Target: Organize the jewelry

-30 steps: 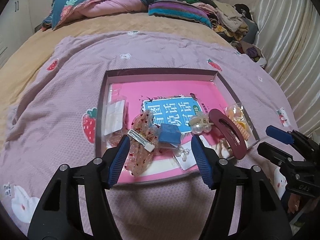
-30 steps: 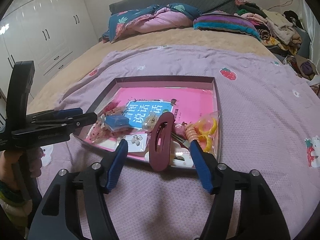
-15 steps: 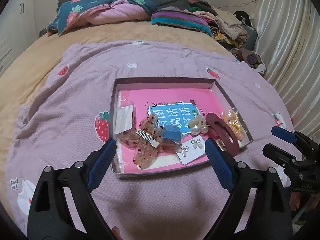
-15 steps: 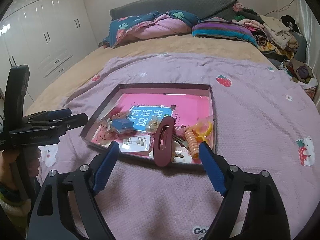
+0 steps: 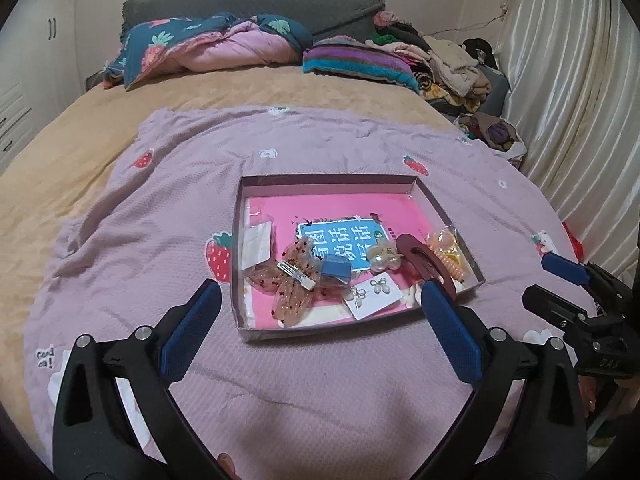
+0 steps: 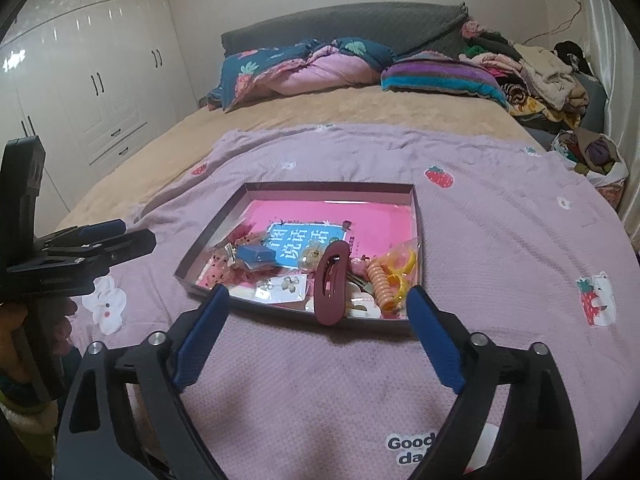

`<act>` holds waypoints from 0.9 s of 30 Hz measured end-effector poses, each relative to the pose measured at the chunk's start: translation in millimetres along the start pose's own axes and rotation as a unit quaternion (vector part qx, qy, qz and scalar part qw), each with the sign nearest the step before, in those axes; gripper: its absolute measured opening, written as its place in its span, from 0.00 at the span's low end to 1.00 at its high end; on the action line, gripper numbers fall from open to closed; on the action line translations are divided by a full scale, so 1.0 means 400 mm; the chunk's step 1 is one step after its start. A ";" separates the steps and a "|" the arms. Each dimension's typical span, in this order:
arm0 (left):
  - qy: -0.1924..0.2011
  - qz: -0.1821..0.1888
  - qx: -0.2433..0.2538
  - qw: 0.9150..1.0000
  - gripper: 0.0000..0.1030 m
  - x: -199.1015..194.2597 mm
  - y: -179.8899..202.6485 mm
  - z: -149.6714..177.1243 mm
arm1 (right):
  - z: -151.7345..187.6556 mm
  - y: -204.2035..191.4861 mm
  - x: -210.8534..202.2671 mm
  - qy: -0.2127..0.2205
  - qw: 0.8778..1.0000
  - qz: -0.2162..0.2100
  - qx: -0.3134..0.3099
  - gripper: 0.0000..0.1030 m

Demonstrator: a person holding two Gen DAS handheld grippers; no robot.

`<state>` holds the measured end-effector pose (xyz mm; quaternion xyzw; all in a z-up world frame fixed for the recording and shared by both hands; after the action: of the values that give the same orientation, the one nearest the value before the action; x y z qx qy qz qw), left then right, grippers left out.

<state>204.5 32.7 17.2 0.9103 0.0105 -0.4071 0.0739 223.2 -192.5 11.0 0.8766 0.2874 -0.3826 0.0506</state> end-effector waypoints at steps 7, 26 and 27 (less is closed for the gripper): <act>0.008 -0.002 0.007 1.000 0.91 -0.034 0.011 0.030 | 0.014 -0.012 -0.039 0.011 1.000 0.002 -0.006 0.89; 0.022 -0.001 0.009 1.000 0.91 -0.056 0.029 0.142 | 0.116 -0.039 -0.088 0.026 0.999 0.020 -0.012 0.89; 0.022 -0.002 0.010 1.000 0.91 -0.058 0.028 0.135 | 0.122 -0.039 -0.087 0.026 0.999 0.020 -0.011 0.89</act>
<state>150.1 14.7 0.3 0.9198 0.0099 -0.3870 0.0642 164.4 -210.9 3.2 0.8914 0.2749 -0.3553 0.0602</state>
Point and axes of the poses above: each gripper's, at about its wrist camera, not at the fingertips, and x roughly the way its jaws point, y to its right, z to its underside, the point moved 5 cm from there along x, roughly the way its jaws point, and after that the axes turned 4 degrees about -y, right-handed, at the moved point
